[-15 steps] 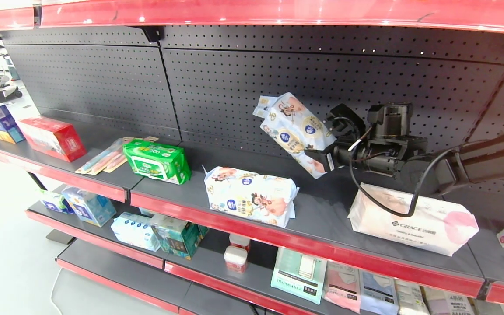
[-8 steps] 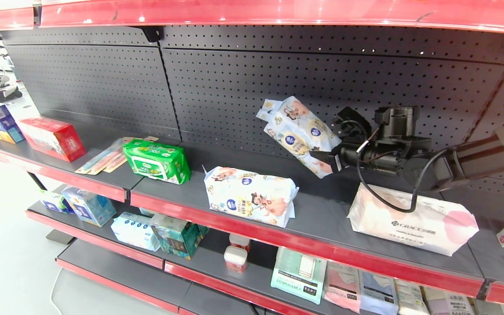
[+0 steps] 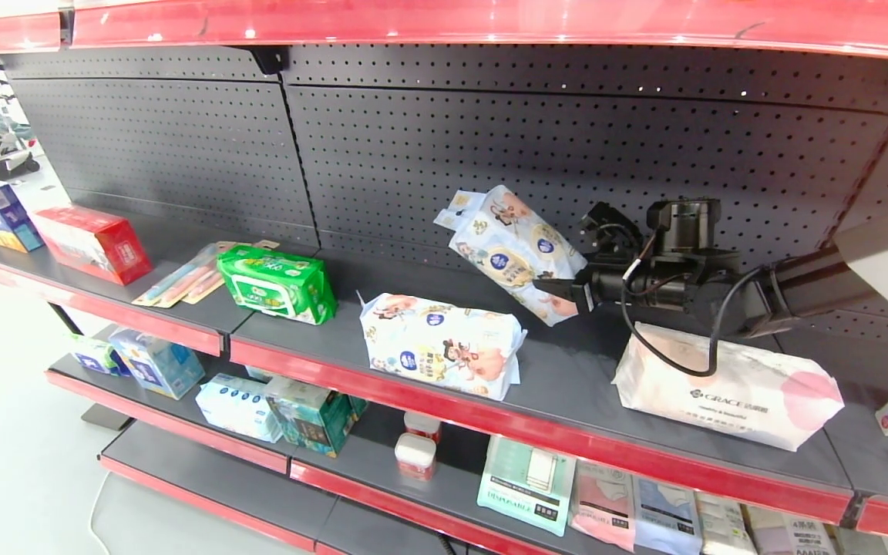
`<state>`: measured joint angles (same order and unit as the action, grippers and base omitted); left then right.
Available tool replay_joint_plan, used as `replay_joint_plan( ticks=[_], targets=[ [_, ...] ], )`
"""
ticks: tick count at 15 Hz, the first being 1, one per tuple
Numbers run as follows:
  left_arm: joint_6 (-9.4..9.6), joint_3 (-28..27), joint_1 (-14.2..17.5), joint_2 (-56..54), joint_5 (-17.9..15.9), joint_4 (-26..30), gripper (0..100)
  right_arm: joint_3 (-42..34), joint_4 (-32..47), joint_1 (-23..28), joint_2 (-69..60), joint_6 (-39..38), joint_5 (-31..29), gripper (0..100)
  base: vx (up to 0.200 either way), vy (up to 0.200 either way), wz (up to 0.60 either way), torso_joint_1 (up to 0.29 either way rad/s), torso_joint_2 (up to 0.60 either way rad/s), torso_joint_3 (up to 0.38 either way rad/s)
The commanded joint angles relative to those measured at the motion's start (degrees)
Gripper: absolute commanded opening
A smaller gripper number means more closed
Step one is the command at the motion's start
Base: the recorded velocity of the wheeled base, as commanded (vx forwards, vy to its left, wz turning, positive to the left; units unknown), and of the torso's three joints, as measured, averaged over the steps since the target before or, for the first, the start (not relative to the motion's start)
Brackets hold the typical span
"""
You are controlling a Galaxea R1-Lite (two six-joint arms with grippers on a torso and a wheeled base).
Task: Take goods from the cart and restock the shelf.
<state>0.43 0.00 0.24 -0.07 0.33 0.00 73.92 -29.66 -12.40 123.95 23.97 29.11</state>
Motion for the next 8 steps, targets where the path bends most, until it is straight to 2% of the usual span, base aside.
replay_joint_plan(
  ticks=[1, 8],
  targets=[
    [-0.08, 0.0, 0.0, 0.1, 0.0, 0.0, 100, 0.9, 0.6, 0.6, 1.1, 0.0, -0.1, 0, 0.000, 0.000, 0.00, 0.000, 0.00, 0.000],
    [0.01, 0.0, 0.0, 0.1, 0.0, 0.0, 100, 7.1, 7.7, 0.0, 2.4, 0.0, -0.5, 0, 0.000, 0.000, 0.00, 0.000, 0.00, 0.000]
  ],
)
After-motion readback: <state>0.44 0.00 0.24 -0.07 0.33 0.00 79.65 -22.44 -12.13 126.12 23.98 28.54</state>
